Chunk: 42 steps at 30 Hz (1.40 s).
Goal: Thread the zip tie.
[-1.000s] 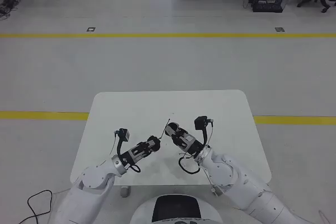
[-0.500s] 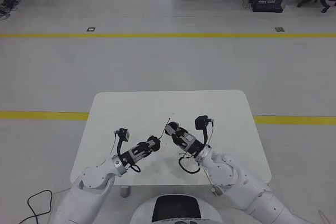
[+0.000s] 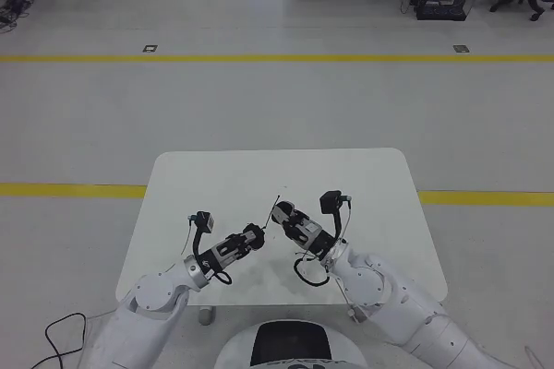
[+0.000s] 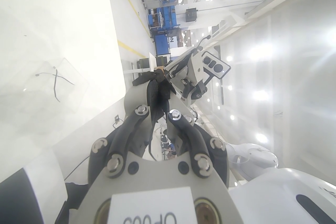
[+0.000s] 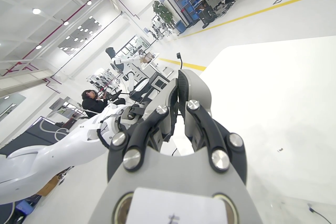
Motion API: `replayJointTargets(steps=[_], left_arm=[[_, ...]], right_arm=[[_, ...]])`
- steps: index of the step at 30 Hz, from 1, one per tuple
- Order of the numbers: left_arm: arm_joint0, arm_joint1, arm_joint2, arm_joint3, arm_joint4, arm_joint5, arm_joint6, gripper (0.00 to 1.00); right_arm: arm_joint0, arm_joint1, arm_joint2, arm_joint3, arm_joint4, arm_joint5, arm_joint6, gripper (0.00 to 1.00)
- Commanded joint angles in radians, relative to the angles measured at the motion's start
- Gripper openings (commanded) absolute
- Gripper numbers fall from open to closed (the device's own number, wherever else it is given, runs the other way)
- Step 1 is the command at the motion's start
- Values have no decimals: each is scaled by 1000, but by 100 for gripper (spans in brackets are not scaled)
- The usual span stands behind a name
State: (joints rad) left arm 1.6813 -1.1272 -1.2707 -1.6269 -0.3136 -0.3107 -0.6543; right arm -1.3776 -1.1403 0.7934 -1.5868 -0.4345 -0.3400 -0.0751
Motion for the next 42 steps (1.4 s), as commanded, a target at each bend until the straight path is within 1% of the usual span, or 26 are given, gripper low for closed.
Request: replayJointTargets(steps=[1, 12, 21, 42], left_arm=[[0, 1, 2, 0, -2, -1, 1, 0], [3, 8, 6, -8, -12, -2, 4, 0], [2, 14, 12, -5, -7, 0, 11, 0], [-3, 23, 26, -7, -24, -4, 17, 0]], right_arm=[[0, 0, 0, 1, 0, 0, 0, 0], [-1, -1, 1, -1, -1, 0, 4, 0], [-6, 1, 4, -13, -8, 0, -7, 0], [-2, 2, -1, -4, -4, 0, -1, 0]])
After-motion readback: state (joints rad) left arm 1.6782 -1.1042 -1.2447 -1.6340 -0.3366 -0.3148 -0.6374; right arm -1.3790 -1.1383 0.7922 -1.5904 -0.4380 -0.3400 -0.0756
